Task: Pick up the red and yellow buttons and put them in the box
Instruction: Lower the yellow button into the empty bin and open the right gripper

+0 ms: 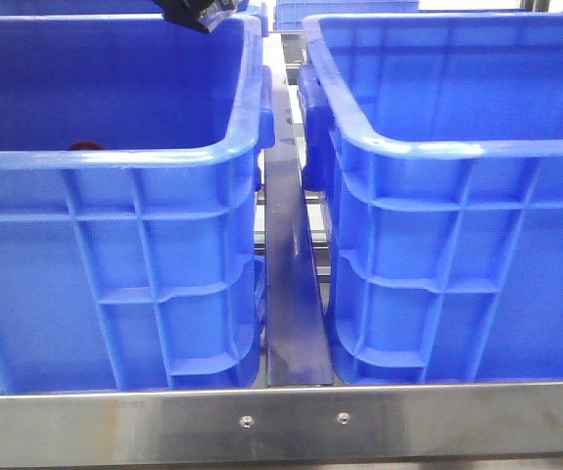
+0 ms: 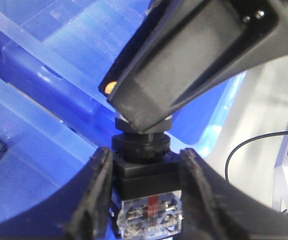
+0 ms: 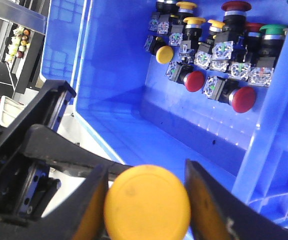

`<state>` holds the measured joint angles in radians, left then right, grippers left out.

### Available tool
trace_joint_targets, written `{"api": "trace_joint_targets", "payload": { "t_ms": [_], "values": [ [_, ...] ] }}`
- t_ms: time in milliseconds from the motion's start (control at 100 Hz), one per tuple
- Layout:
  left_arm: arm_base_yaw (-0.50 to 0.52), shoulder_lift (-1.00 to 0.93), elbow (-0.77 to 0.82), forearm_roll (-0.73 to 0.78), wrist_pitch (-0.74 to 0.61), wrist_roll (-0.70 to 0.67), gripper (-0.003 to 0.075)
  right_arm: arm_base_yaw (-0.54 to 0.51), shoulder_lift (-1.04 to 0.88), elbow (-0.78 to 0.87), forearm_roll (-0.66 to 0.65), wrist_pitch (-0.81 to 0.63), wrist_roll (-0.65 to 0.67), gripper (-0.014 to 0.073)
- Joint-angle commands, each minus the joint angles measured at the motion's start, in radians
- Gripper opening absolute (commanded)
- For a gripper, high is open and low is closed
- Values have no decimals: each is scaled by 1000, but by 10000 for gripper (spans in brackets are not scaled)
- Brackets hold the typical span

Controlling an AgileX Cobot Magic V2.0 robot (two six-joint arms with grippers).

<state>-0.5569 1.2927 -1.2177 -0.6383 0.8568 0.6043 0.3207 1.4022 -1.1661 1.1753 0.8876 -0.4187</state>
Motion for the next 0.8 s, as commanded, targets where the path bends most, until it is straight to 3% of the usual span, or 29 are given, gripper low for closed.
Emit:
{"api": "trace_joint_targets", "payload": {
  "t_ms": [0, 80, 180, 470, 790],
  "values": [
    [-7, -31, -28, -52, -45, 0, 275, 1, -30, -33, 67, -1, -18, 225],
    [-7, -31, -28, -52, -50, 0, 470, 1, -30, -33, 67, -1, -18, 225],
    [-7, -31, -28, -52, -53, 0, 595, -2, -30, -33, 68, -11, -20, 225],
    [-7, -31, -28, -52, -38, 0, 598, -122, -68, -29, 48, -103, -202, 225],
    [-7, -31, -28, -52, -38, 0, 598, -144, -111, 34, -115, -417, -316, 222]
  ]
}}
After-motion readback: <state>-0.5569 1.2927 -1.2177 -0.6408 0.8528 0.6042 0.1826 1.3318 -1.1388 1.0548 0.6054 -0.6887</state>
